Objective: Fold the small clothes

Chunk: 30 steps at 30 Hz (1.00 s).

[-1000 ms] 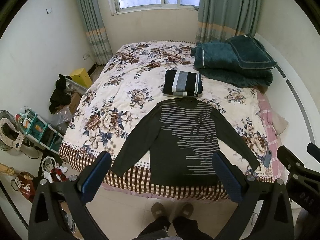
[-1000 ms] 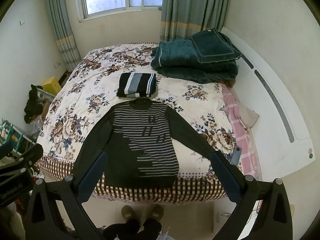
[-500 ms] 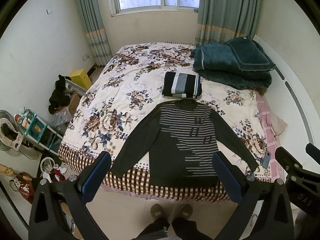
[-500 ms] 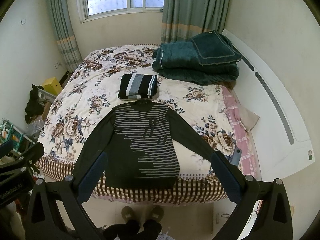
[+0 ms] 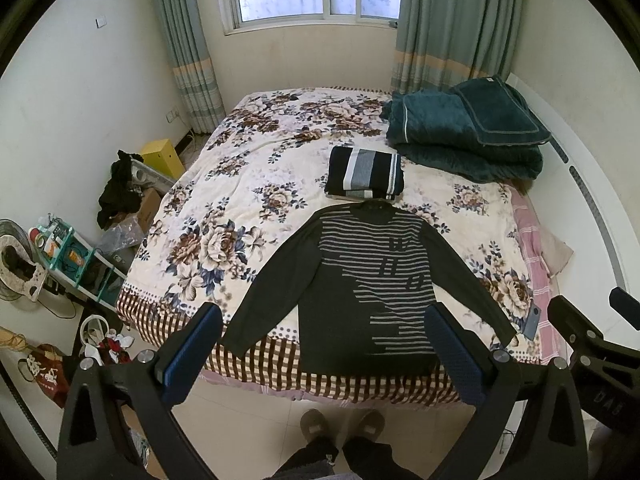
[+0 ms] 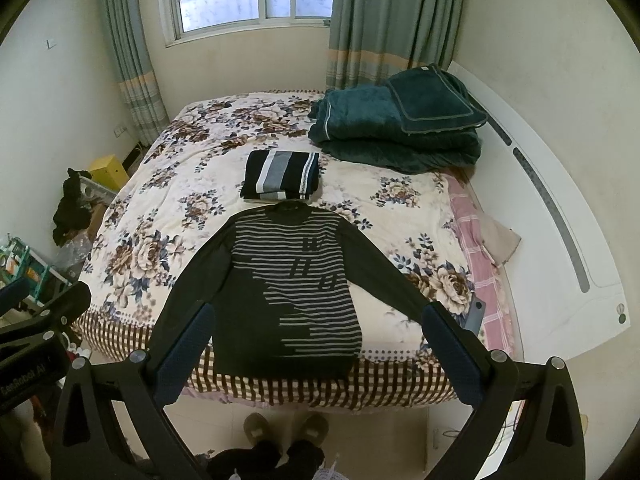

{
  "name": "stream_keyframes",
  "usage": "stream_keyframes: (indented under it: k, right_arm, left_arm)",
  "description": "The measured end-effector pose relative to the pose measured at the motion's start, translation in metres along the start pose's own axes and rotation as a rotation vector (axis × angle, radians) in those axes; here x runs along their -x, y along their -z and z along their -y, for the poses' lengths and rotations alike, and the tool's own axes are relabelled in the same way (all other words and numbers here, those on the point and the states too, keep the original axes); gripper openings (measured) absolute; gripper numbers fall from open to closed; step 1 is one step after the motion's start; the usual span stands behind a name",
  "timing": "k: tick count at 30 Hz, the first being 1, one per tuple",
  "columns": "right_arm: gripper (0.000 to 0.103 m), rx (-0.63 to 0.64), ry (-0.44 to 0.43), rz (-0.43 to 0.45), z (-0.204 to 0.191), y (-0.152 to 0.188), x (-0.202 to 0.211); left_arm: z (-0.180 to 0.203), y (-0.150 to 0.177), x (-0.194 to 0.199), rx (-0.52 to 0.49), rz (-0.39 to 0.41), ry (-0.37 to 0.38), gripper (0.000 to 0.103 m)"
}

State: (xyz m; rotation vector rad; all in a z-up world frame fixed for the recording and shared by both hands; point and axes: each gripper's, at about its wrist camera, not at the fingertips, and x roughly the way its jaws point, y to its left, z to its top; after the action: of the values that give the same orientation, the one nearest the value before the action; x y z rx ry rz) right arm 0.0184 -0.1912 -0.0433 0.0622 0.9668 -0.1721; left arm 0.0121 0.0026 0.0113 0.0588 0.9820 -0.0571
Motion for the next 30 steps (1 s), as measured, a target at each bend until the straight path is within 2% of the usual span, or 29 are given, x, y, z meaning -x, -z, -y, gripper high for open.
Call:
stream_keyframes:
  k: [30]
  right_arm:
    - [0.103,0.001,0.002,0.014,-0.0038,-0.0009,0.0036]
  left_arm:
    - [0.0061,-0.0062,0.0024,0.004,0.006,-0.002,0.103]
